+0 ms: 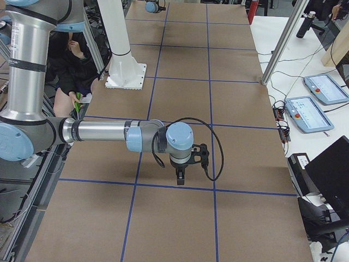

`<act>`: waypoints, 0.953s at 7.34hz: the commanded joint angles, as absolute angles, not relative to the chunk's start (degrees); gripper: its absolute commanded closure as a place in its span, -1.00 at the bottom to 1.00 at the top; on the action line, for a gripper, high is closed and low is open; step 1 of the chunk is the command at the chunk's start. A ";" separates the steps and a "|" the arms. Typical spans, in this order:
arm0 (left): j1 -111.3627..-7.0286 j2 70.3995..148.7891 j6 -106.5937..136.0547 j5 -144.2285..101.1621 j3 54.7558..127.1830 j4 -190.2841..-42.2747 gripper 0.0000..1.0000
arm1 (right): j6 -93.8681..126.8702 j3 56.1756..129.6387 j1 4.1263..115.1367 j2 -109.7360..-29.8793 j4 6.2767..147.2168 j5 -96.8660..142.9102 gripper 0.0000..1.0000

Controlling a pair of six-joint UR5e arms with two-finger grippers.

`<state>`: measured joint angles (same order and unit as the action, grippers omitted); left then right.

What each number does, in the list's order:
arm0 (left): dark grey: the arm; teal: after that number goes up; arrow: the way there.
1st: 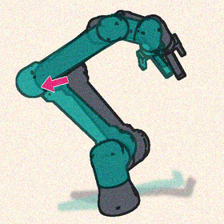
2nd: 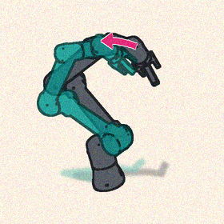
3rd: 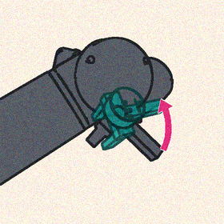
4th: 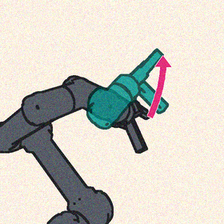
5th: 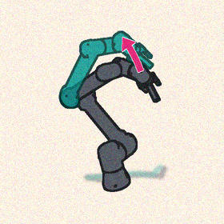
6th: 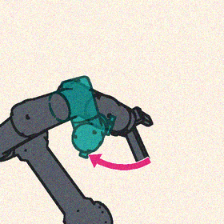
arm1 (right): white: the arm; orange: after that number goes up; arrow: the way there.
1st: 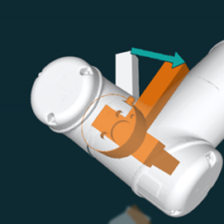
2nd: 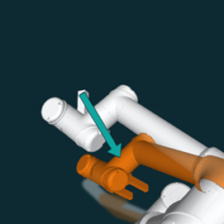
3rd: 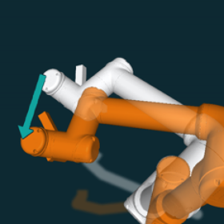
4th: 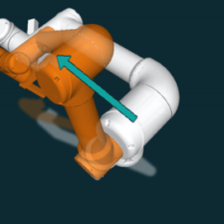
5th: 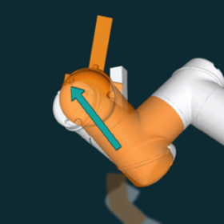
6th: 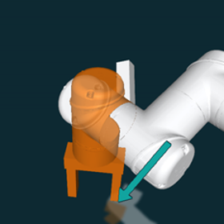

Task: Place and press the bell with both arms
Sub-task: 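Grasp the light-blue bell with the left gripper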

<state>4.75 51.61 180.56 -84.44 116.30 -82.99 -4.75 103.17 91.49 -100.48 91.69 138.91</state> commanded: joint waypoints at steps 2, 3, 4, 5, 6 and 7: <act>12.02 51.24 187.62 -85.07 105.32 -93.41 -1.00 | -4.75 103.97 91.49 -100.63 91.76 139.13 -1.00; 13.43 51.24 189.13 -86.82 104.34 -93.51 -1.00 | -4.75 104.24 91.49 -100.63 91.67 139.13 -1.00; 15.54 51.24 191.14 -87.53 103.02 -94.73 -1.00 | -4.75 104.50 91.49 -100.63 91.67 139.13 -1.00; 18.17 51.24 193.51 -88.32 101.44 -96.31 -1.00 | -4.75 104.59 91.49 -100.63 91.76 139.13 -1.00; 21.06 51.24 195.62 -89.90 99.86 -97.98 -1.00 | -4.75 104.59 91.49 -100.63 91.76 139.13 -1.00; 24.23 51.24 198.52 -91.22 98.80 -99.13 -1.00 | -4.75 104.59 91.49 -100.63 91.67 139.13 -1.00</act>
<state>20.44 51.24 195.22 -89.55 100.39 -97.45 -4.75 104.55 91.49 -100.64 91.73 139.13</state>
